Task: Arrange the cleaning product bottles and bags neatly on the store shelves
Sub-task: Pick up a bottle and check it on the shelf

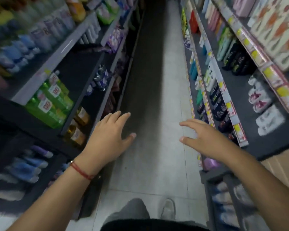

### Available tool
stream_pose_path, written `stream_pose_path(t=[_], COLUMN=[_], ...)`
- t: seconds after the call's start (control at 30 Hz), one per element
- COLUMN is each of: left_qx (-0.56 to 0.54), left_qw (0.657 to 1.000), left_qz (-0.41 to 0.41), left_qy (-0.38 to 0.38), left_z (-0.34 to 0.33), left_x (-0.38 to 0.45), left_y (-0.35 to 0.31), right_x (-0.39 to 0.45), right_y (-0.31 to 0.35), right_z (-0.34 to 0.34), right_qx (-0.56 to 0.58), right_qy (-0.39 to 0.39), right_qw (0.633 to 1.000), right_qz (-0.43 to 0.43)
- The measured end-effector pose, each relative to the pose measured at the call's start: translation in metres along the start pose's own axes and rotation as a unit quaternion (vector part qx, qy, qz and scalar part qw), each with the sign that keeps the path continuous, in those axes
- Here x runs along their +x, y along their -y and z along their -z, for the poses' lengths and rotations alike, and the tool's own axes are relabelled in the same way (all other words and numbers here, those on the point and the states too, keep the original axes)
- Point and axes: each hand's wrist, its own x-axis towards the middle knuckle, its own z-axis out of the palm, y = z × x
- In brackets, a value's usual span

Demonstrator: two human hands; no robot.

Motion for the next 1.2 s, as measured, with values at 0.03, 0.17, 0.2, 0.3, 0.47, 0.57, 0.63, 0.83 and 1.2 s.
stream_pose_path(t=[0.03,0.17,0.2,0.3,0.47,0.57,0.63,0.83,1.2], left_qx=[-0.006,-0.014,-0.013,-0.016,-0.012,0.002,0.017,0.076,0.190], left_qw=[1.000,0.999,0.998,0.997,0.996,0.996,0.996,0.986,0.893], left_qz=[0.012,0.052,0.057,0.080,0.086,0.085,0.081,0.118,0.352], left_qy=[-0.001,0.004,0.001,-0.001,-0.007,-0.014,-0.032,-0.091,-0.207], left_z=[0.005,0.016,0.018,0.020,0.023,0.047,0.071,0.160,0.283], left_x=[0.017,0.088,0.106,0.165,0.286,0.361,0.407,0.504,0.554], left_y=[0.004,0.028,0.035,0.058,0.109,0.131,0.144,0.175,0.217], right_x=[0.019,0.100,0.122,0.193,0.329,0.403,0.447,0.566,0.757], right_y=[0.004,0.018,0.021,0.027,0.043,0.063,0.083,0.149,0.310], right_z=[0.011,0.042,0.049,0.068,0.101,0.128,0.150,0.221,0.301], right_qx=[-0.006,-0.041,-0.044,-0.057,-0.079,-0.102,-0.122,-0.143,-0.134], right_qy=[0.002,0.026,0.028,0.024,0.005,0.006,0.000,-0.017,0.073], right_qw=[1.000,0.998,0.997,0.996,0.994,0.992,0.989,0.973,0.868], right_qz=[0.011,0.050,0.056,0.064,0.073,0.069,0.085,0.181,0.473])
